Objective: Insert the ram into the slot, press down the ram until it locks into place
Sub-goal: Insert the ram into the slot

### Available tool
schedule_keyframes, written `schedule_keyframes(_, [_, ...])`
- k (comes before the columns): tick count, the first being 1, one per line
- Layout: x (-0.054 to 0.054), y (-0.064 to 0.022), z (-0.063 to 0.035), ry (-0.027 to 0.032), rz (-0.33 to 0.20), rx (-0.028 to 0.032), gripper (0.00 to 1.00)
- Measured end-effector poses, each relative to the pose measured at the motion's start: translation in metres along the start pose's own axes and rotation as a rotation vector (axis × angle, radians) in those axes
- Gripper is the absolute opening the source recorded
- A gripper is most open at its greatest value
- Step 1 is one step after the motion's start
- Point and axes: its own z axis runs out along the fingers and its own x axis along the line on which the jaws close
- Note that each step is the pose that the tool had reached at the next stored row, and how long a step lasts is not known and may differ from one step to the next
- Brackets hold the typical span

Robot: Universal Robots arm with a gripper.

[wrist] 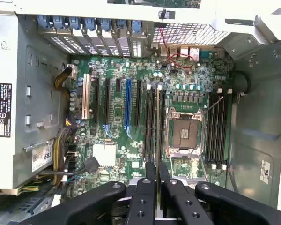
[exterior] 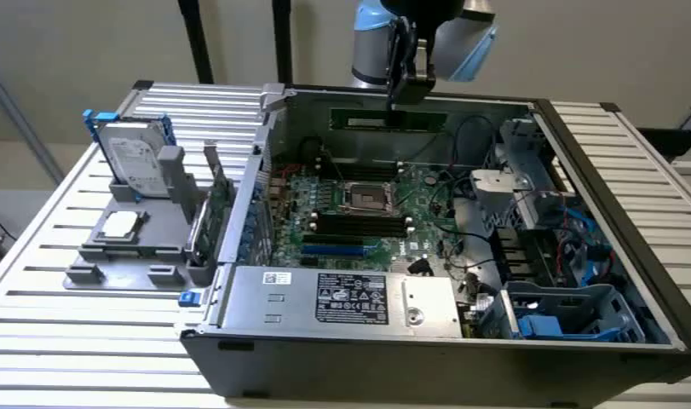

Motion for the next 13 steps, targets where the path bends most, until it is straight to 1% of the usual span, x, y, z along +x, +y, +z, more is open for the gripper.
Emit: schedule_keyframes(13, [0.0, 0.0, 0.0, 0.0001, 0.0, 0.0001, 0.14])
